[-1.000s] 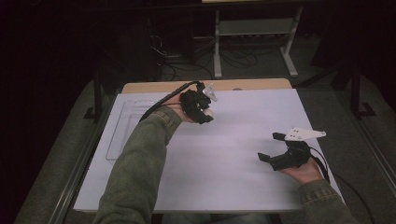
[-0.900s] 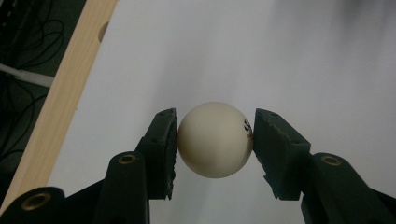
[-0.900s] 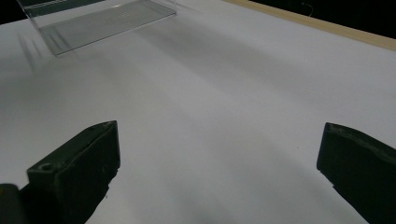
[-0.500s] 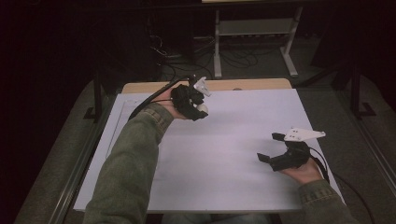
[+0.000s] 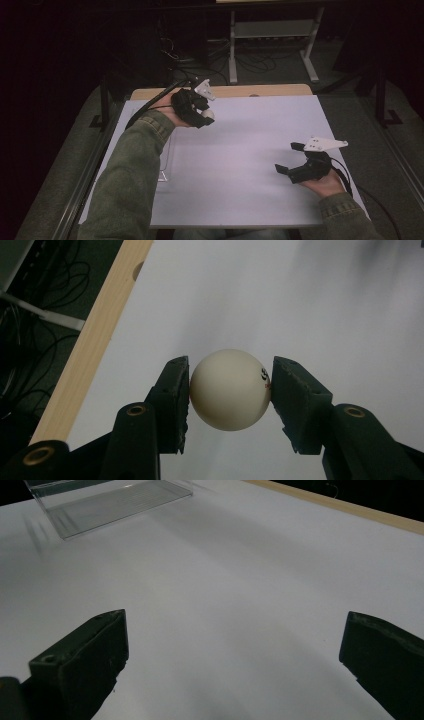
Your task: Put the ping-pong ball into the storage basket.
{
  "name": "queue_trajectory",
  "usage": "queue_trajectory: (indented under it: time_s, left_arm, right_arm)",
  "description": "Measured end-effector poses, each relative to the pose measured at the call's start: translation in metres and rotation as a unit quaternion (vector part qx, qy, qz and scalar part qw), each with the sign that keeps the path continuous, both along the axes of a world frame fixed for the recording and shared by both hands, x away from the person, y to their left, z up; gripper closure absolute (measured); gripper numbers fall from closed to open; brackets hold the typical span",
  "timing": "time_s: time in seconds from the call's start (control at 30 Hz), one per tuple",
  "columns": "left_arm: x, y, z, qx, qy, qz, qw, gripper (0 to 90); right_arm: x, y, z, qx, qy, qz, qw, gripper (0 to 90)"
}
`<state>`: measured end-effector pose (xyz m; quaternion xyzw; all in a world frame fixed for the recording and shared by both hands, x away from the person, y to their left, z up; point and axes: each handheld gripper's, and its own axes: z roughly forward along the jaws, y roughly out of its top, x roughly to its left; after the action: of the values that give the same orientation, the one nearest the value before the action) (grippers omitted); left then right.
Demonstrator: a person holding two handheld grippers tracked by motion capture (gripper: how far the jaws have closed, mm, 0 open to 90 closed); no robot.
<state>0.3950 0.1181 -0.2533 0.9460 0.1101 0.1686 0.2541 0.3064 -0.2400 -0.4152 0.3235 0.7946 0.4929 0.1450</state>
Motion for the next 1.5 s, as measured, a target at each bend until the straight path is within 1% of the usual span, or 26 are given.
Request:
queue_trajectory:
  time_s: [0.17, 0.27, 0.37, 0.43, 0.53, 0.87, 1.27, 1.33, 1.43, 1.47, 1.5]
  left_arm:
    - [-0.001, 0.004, 0.001, 0.002, -0.001, 0.003, 1.0, 50.4]
    - [-0.002, 0.006, 0.002, 0.0, -0.001, 0.004, 1.0, 50.4]
    - [-0.003, 0.009, 0.003, 0.0, -0.001, 0.001, 1.0, 50.4]
    - [-0.004, 0.012, 0.004, -0.003, -0.002, 0.002, 1.0, 50.4]
    - [-0.006, 0.015, 0.004, 0.0, -0.001, 0.0, 1.0, 50.4]
    - [-0.008, 0.037, 0.008, -0.002, -0.004, 0.016, 0.9999, 50.4]
    - [-0.014, 0.053, 0.014, 0.008, -0.006, 0.025, 0.9996, 50.4]
    - [-0.014, 0.055, 0.014, 0.007, -0.008, 0.027, 0.9996, 50.4]
    - [-0.014, 0.058, 0.013, 0.015, -0.012, 0.023, 0.9995, 50.4]
    - [-0.014, 0.059, 0.013, 0.014, -0.01, 0.025, 0.9996, 50.4]
    - [-0.014, 0.06, 0.012, 0.016, -0.01, 0.025, 0.9995, 50.4]
  right_arm:
    - [0.0, -0.001, 0.0, 0.002, 0.0, -0.002, 1.0, 0.0]
    - [0.0, -0.001, 0.0, 0.0, 0.0, 0.0, 1.0, 0.0]
    - [0.0, -0.001, 0.0, 0.002, 0.0, -0.001, 1.0, 0.0]
    - [0.0, -0.002, 0.0, 0.003, 0.0, -0.003, 1.0, 0.0]
    - [0.0, -0.002, 0.0, 0.003, 0.001, -0.004, 1.0, 0.0]
    - [-0.001, -0.003, 0.001, 0.001, 0.002, -0.005, 1.0, 0.0]
    - [-0.001, -0.003, 0.001, 0.001, 0.001, -0.007, 1.0, 0.0]
    - [-0.001, -0.003, 0.001, 0.001, 0.002, -0.006, 1.0, 0.0]
    - [-0.002, -0.002, 0.001, 0.001, 0.001, -0.006, 1.0, 0.0]
    - [-0.002, -0.002, 0.001, 0.001, 0.001, -0.006, 1.0, 0.0]
    - [-0.002, -0.003, 0.001, 0.001, 0.0, -0.005, 1.0, 0.0]
